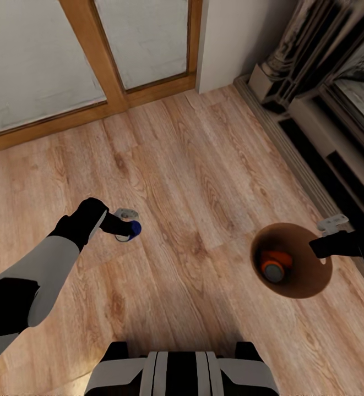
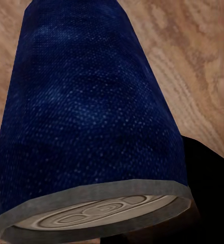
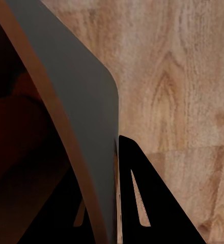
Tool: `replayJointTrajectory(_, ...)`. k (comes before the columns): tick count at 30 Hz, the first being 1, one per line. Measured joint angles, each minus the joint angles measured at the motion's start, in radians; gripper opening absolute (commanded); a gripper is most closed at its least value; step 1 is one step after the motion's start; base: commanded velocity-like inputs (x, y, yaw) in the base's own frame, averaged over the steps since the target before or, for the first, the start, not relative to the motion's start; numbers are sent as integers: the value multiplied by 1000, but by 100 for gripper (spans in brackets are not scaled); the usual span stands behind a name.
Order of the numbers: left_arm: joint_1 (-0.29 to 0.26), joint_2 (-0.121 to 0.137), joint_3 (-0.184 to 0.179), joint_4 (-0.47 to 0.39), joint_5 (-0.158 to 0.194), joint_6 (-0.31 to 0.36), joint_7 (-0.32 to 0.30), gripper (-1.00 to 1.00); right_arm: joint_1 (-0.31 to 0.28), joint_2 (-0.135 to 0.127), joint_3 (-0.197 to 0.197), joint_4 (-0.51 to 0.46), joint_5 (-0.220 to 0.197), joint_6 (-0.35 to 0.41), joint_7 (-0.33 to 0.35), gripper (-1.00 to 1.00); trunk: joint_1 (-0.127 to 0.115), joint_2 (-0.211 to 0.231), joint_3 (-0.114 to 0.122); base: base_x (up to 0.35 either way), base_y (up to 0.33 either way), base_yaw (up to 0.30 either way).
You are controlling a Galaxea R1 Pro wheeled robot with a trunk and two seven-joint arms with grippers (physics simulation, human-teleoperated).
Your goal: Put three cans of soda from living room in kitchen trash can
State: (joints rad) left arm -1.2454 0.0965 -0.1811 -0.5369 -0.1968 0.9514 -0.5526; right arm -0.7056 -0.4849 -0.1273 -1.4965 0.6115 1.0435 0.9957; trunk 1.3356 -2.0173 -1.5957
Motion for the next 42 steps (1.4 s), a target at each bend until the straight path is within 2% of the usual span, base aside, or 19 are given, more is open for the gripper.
replayJointTrajectory(3, 0, 0, 1, 15, -1, -19, -1, -100, 1, -3, -4, 0, 12, -5, 9, -100, -11, 21, 9, 0, 0, 0)
replayJointTrajectory(7, 0, 0, 1, 36, 0, -30, -2, -100, 2, -6, -7, 0, 4, 0, 43, -100, -27, 49, 22, 0, 0, 0)
replayJointTrajectory(14, 0, 0, 1, 44, 2, -42, -14, -100, 1, 2, -2, -30, 9, -5, 59, -100, -54, 98, 44, 0, 0, 0)
replayJointTrajectory(15, 0, 0, 0, 44, 3, -42, -34, -100, 2, 2, -1, -33, 5, 0, 60, -100, -57, 105, 47, 0, 0, 0)
replayJointTrajectory(16, 0, 0, 1, 44, 10, -39, -104, -100, 2, 3, -1, -37, 5, 0, 61, -100, -61, 112, 50, 0, 0, 0)
replayJointTrajectory(17, 0, 1, 0, 44, -3, -43, -114, -100, 2, 3, 0, -37, 6, 0, 59, -100, -65, 119, 53, 0, 0, 0)
replayJointTrajectory(21, 0, 8, 0, 53, -4, -40, -157, -100, 2, 7, 5, -38, 15, -6, 50, -100, -80, 147, 66, 0, 0, 0)
replayJointTrajectory(24, 0, 10, -2, 83, -3, -39, -216, -100, 3, 21, 4, -37, 6, -1, 50, -100, -92, 168, 75, 0, 0, 0)
replayJointTrajectory(26, 0, 13, -6, 106, -9, -37, -274, -100, 25, 32, 2, -36, 7, -1, 51, -100, -100, 182, 81, 0, 0, 0)
replayJointTrajectory(28, 1, 15, -8, 112, -13, -37, -284, -100, 50, 35, 1, -35, 7, 0, 52, -100, -107, 196, 88, 0, 0, 0)
replayJointTrajectory(31, 40, 43, -10, 120, -47, -35, -227, -100, 73, 38, 0, -33, 13, -3, 51, -100, -119, 217, 97, 0, 0, 0)
replayJointTrajectory(34, 57, 70, -6, 119, -48, 1, -148, -100, 93, 40, 0, -31, 4, 0, 53, -100, -130, 238, 106, 0, 0, 0)
replayJointTrajectory(35, 59, 84, -5, 119, -48, 13, -132, -100, 98, 41, 0, -31, 2, -1, 52, -100, -134, 245, 110, 0, 0, 0)
replayJointTrajectory(36, 63, 120, -3, 116, -41, 35, -106, -100, 107, 41, 0, -28, 2, -1, 52, -100, -138, 252, 113, 0, 0, 0)
replayJointTrajectory(37, 64, 142, -5, 114, -61, 37, -96, -100, 111, 41, 0, -27, 2, -2, 52, -100, -142, 259, 116, 0, 0, 0)
replayJointTrajectory(38, 65, 157, -2, 112, -44, 48, -89, -100, 115, 41, 0, -26, 2, -7, 51, -100, -146, 266, 119, 0, 0, 0)
replayJointTrajectory(39, 66, 180, -2, 109, -51, 56, -72, -100, 121, 41, 0, -25, 1, -22, 51, -100, -149, 273, 122, 0, 0, 0)
replayJointTrajectory(40, 67, 197, -1, 105, -53, 61, -51, -100, 127, 42, -2, -24, -2, -37, 51, -100, -153, 280, 125, 0, 0, 0)
replayJointTrajectory(42, 68, 209, 1, 97, -43, 68, -31, -100, 136, 42, -4, -23, -5, -47, 52, -100, -161, 294, 132, 0, 0, 0)
